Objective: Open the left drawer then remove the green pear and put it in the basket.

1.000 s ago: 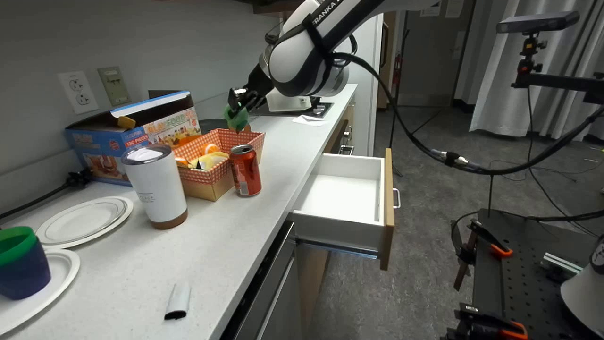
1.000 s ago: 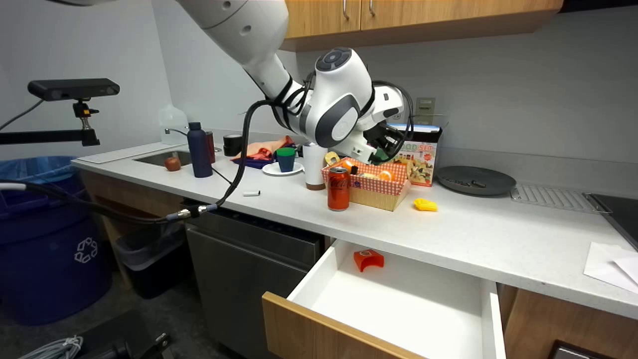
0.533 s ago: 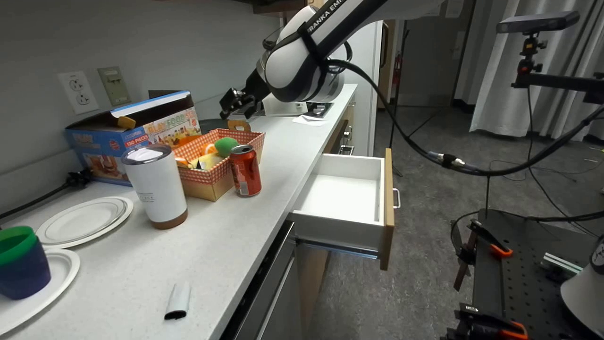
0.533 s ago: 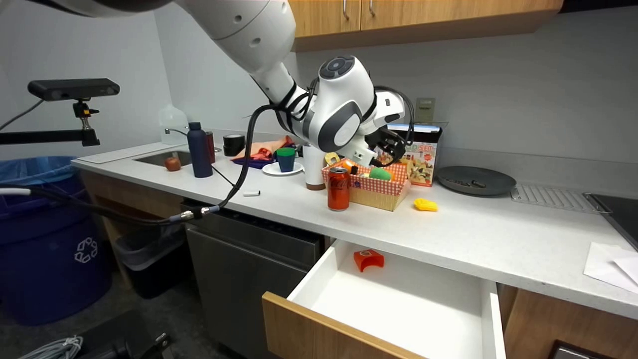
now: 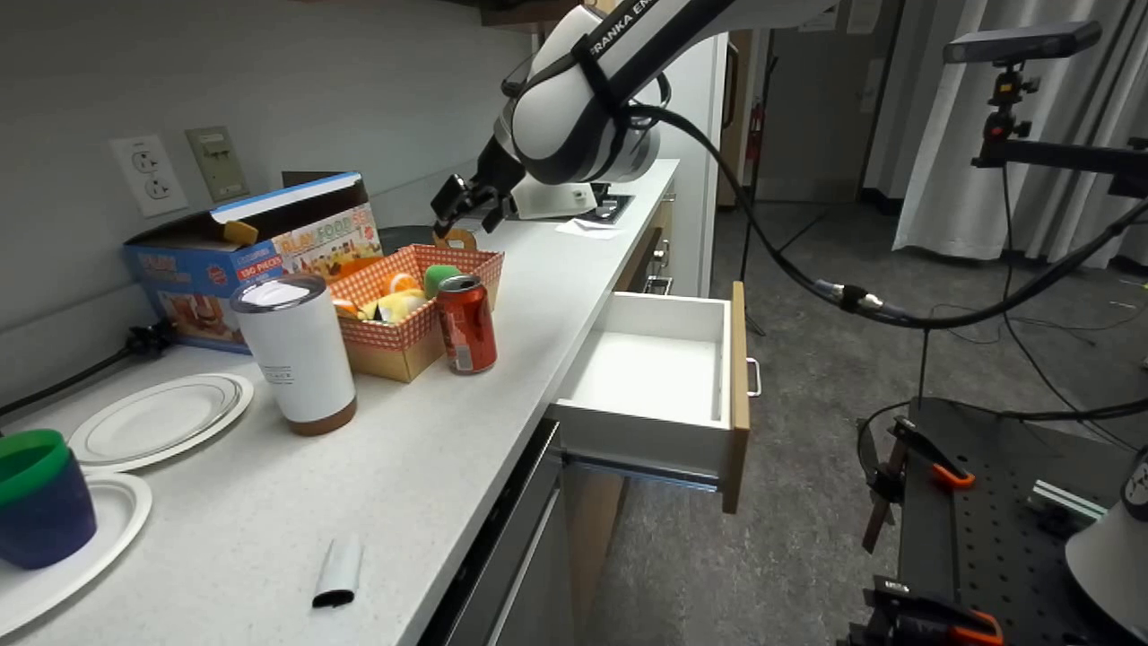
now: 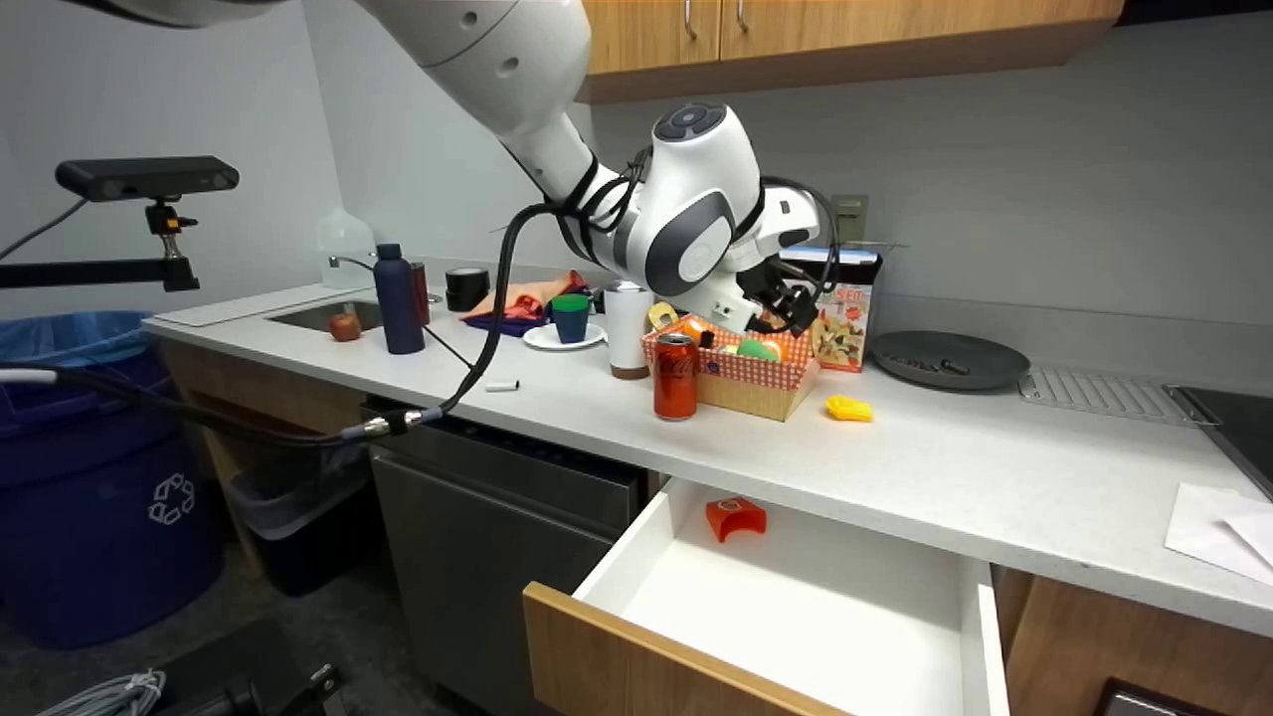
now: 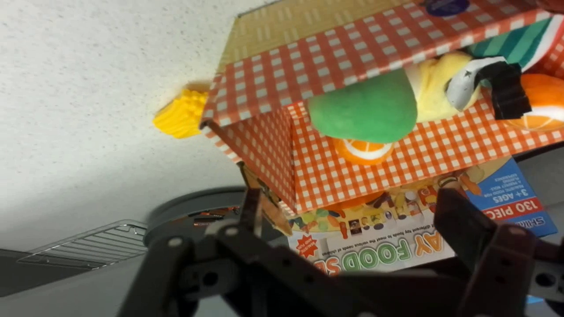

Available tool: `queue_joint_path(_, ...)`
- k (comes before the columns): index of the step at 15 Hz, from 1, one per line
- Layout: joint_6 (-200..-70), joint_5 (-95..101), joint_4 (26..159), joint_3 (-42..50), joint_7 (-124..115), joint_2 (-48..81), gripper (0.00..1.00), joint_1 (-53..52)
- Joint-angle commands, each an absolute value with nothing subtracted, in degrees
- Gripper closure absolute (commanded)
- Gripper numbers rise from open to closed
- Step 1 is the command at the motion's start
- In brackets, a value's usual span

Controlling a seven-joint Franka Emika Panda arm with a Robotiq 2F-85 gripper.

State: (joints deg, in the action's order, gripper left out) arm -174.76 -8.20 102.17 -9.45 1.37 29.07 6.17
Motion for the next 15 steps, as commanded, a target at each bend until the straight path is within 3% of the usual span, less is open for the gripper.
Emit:
queue_joint_path(1,-169.19,-6.6,101.72,-5.95,0.51,27.36,0.0,3.91)
queue_joint_path(15,-167.7,-7.19,102.07,-5.04,1.17,27.19,0.0,3.19)
